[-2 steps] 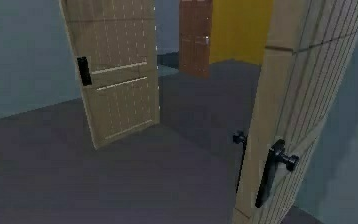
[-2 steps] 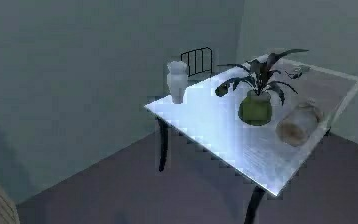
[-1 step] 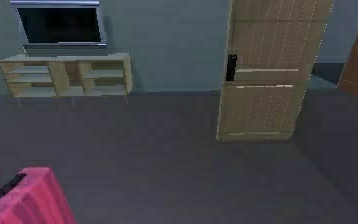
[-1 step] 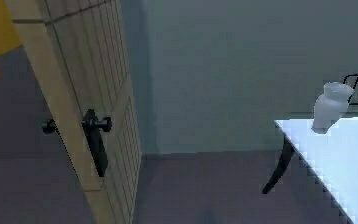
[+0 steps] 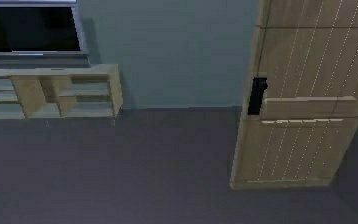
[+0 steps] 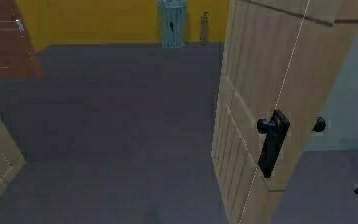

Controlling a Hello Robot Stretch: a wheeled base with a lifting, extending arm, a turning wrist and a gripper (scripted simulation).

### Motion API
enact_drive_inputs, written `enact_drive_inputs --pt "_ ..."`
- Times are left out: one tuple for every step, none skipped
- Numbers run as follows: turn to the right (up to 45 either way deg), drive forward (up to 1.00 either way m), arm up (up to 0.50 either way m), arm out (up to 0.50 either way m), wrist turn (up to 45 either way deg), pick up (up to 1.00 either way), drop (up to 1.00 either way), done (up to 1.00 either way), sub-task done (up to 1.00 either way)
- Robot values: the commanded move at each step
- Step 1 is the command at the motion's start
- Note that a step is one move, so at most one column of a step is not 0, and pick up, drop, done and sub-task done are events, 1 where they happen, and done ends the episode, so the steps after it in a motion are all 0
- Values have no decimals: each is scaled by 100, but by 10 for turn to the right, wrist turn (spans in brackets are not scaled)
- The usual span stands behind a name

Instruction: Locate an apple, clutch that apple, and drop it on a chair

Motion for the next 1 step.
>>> enact_drive_inputs --pt "450 0 0 0 0 0 0 0 0"
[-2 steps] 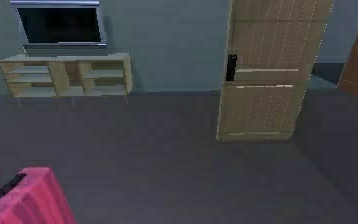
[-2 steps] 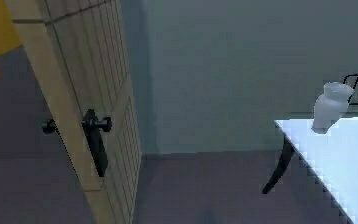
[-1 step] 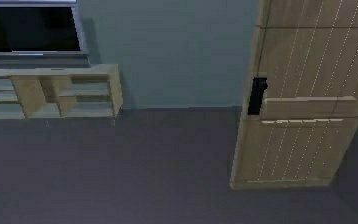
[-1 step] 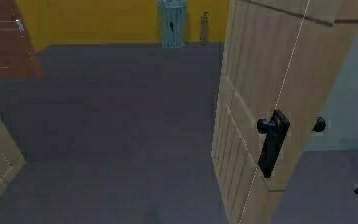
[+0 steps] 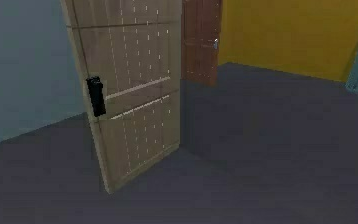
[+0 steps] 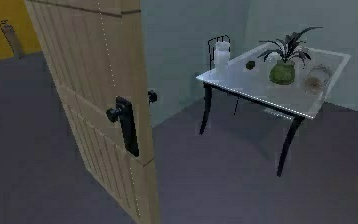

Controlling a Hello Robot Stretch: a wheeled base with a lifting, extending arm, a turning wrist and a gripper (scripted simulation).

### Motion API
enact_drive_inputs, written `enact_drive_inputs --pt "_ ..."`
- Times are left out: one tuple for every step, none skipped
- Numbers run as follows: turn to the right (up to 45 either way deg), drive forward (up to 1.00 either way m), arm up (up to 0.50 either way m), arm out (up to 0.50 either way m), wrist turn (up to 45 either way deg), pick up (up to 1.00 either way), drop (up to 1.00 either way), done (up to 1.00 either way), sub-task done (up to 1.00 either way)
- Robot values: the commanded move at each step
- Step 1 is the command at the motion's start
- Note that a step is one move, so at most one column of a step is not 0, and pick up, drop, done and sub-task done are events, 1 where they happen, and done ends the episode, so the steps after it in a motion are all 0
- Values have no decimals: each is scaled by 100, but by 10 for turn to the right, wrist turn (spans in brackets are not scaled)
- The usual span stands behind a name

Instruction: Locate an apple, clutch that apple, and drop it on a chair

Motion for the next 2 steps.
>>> enact_drive_inputs --pt "150 0 0 0 0 0 0 0 0" --pt "0 100 0 0 0 0 0 0 0"
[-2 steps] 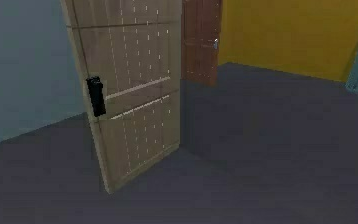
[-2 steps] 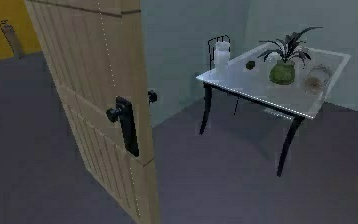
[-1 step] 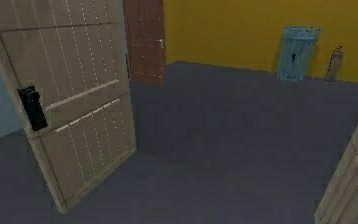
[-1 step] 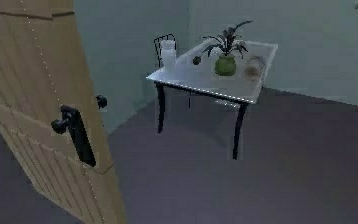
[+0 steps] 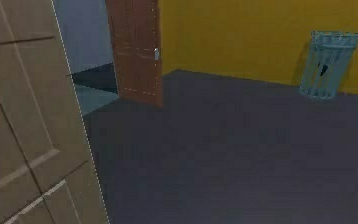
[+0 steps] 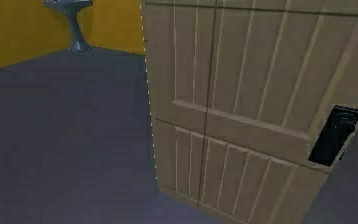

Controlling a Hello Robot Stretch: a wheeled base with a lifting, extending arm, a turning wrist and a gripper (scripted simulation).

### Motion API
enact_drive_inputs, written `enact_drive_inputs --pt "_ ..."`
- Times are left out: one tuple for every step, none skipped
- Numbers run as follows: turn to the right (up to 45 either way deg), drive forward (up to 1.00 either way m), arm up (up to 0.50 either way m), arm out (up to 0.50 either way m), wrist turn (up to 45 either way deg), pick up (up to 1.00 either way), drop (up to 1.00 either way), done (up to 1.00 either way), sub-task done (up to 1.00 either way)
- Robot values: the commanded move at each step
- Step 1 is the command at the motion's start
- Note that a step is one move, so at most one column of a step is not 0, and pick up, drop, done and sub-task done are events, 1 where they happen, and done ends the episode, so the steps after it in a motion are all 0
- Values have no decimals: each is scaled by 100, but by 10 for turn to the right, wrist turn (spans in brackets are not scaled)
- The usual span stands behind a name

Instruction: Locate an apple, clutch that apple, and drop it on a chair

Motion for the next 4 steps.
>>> enact_drive_inputs --pt "0 100 0 0 0 0 0 0 0" --pt "60 0 0 0 0 0 0 0 0" --pt "0 40 0 0 0 0 0 0 0" --pt "-450 0 0 0 0 0 0 0 0"
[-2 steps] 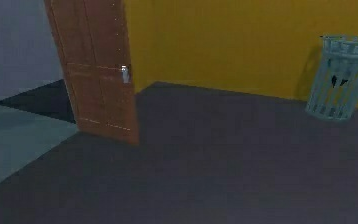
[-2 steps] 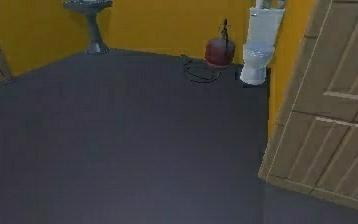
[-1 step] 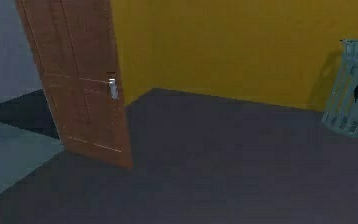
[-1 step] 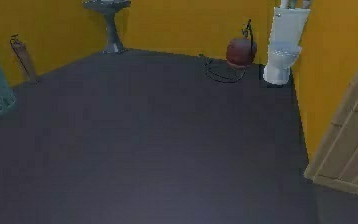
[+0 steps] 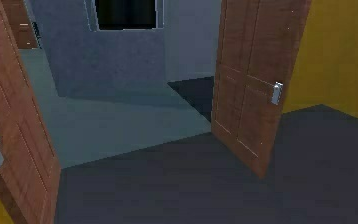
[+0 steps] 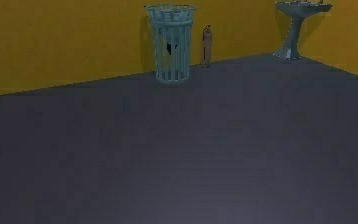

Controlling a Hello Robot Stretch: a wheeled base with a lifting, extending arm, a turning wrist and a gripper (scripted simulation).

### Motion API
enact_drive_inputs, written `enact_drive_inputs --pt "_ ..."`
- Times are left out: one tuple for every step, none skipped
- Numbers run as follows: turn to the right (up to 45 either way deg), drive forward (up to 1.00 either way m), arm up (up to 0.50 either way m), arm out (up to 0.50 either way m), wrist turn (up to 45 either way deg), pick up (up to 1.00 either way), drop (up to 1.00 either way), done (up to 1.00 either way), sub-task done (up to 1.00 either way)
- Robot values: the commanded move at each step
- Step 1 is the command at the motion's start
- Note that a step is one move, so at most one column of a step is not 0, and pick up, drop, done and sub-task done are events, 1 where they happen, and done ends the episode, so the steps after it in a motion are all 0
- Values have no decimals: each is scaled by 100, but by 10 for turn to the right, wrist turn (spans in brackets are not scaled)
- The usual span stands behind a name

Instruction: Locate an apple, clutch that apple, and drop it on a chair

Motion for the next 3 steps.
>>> enact_drive_inputs --pt "-60 0 0 0 0 0 0 0 0" --pt "0 100 0 0 0 0 0 0 0" --pt "0 100 0 0 0 0 0 0 0"
